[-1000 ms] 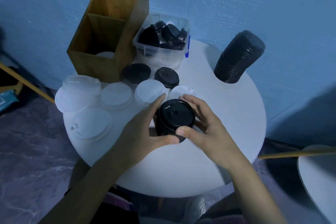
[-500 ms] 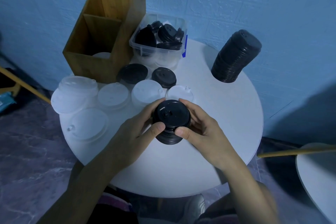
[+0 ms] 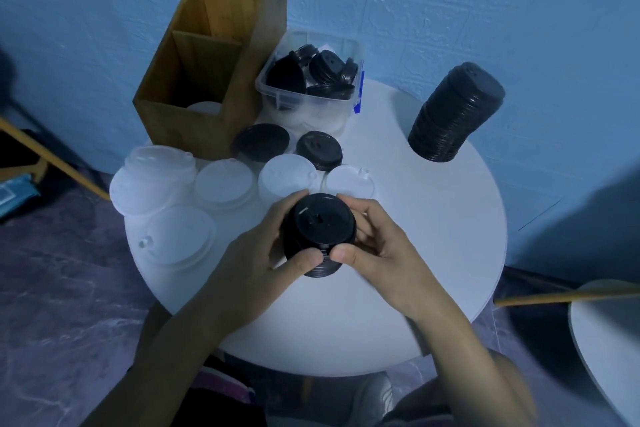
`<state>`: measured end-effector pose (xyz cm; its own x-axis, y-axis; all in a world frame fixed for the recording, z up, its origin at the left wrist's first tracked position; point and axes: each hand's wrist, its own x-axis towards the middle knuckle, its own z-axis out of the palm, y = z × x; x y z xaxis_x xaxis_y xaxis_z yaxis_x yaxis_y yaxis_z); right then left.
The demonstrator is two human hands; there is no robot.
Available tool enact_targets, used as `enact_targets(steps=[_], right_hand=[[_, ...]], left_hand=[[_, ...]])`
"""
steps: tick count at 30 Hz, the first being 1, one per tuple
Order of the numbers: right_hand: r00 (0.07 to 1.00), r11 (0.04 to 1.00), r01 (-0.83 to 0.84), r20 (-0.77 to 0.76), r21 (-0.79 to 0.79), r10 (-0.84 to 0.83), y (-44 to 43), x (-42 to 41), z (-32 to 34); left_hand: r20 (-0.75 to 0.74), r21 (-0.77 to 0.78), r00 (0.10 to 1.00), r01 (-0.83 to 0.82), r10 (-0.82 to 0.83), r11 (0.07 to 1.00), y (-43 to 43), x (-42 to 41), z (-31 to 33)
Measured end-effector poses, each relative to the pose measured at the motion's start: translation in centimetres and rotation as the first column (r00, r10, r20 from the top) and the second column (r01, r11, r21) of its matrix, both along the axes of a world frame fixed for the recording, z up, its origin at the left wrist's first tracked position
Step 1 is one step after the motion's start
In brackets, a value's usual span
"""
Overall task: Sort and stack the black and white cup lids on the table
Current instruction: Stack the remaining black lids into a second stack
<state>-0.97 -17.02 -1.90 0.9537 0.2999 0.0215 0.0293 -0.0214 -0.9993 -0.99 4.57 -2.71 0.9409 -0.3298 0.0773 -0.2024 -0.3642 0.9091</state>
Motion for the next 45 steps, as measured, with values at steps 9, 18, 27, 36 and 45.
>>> enact_targets(steps=[9, 18, 27, 36, 45], right_hand=[[0.997, 0.988, 0.073, 0.018, -0.133, -0.071, -1.8, 3.0, 2.9], [0.947, 0.591, 0.302, 0.307, -0.748, -0.095, 1.4, 13.5, 2.9], [0.954, 0.796, 0.286, 0.240, -0.534, -0.182, 0.1, 13.1, 4.1], [0.977, 0.816, -0.038, 0.151, -0.576, 0.153, -2.1, 1.9, 6.0], [0.976, 0.780, 0.006, 0.172, -0.625, 0.131, -0.8, 1.3, 6.0]], left_hand=[[0.033, -0.001, 0.998, -0.047, 0.047, 0.999, -0.3, 0.4, 0.5], [0.048, -0.003, 0.996, -0.075, 0.075, 0.997, -0.3, 0.5, 0.6], [0.066, 0.002, 0.995, -0.079, 0.078, 0.997, -0.4, 0.6, 0.7], [0.013, -0.032, 0.997, -0.074, 0.075, 0.997, -0.9, 0.6, 0.8], [-0.006, -0.042, 0.999, -0.038, 0.038, 0.998, -1.0, 0.6, 1.4]])
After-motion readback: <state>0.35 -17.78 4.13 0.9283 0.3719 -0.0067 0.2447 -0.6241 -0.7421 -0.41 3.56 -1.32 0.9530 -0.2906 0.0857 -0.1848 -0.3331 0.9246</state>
